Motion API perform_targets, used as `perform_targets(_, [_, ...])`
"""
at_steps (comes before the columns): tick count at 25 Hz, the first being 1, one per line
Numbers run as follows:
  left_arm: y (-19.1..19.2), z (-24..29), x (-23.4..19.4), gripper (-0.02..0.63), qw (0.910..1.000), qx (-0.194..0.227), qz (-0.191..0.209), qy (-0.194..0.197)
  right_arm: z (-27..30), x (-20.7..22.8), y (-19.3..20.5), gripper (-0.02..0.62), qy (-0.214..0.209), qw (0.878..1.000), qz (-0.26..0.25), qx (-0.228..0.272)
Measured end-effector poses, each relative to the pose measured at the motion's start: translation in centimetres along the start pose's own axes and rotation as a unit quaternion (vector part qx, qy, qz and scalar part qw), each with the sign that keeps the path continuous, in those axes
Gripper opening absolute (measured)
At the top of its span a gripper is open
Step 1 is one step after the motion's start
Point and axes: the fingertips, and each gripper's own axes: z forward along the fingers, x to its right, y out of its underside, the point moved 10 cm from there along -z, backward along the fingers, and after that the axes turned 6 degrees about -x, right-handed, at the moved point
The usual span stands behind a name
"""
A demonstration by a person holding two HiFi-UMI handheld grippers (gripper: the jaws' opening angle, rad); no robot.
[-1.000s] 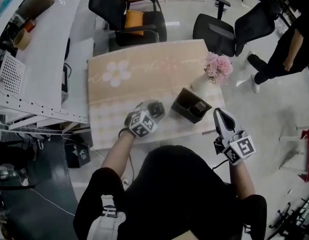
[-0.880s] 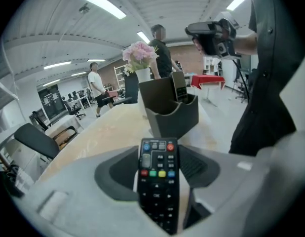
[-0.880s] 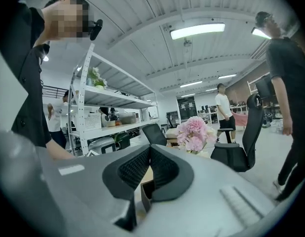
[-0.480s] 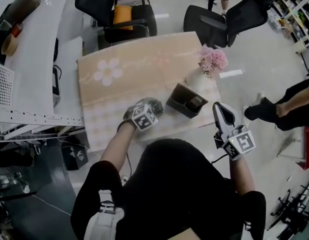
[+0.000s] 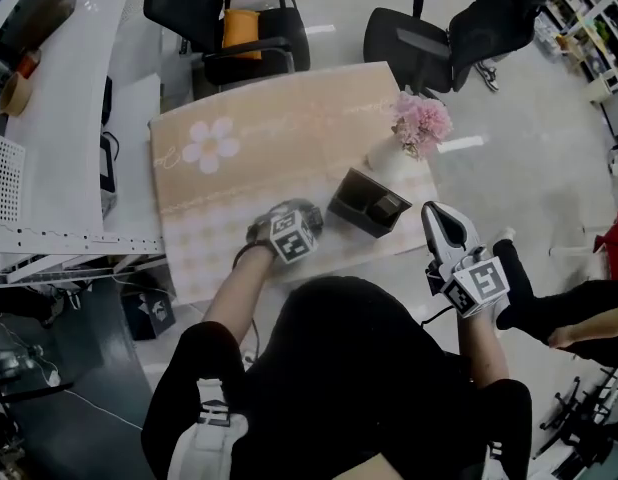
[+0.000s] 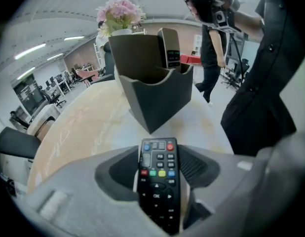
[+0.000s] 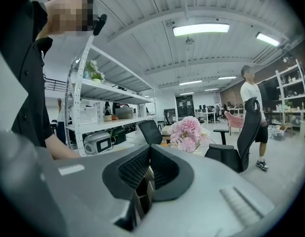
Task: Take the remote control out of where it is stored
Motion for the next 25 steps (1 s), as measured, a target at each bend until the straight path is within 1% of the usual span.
perform_targets(4, [-0.2,0.4,0.5,0.245,0.9998,-0.013,0.014,-0.003,0.0,0.7,0.4,0.005,0.0,1.0,0.002,-0.004])
perform_targets(8, [-0.3,0.8,0.5,0.247,0.9996,-0.024,0.013,-0.003,-0.3,1.2,0.5,0.005,-0.001,1.0,0.005,-0.002])
perform_targets(10, [-0.5,0.7,0.6,0.249,0.9996,-0.023,0.016,-0.006,-0.4,1.4,0.5,0.005,-0.004,1.0,0.007,0.003])
perform_targets(13, [-0.9,0.0,0.7,0.258,0.9996,-0.013,0.019,-0.016,-0.5,1.6,0.6,0.005,-0.011,1.0,0.007,0.007])
perform_targets(16, [-1.5,-1.2,0.8,0.259,0.9993,-0.001,0.015,-0.035,-0.6,1.8,0.7,0.005,-0.017,1.0,0.007,0.008])
perform_targets(20, [-1.9,-3.0,0.7,0.255,0.9981,0.021,0.0,-0.058,-0.5,1.8,0.6,0.005,-0.033,0.999,0.013,0.02])
perform_targets(25, [-2.0,-5.6,0.7,0.202,0.992,0.057,-0.026,-0.109,-0.4,1.6,0.6,0.005,-0.062,0.997,0.019,0.033])
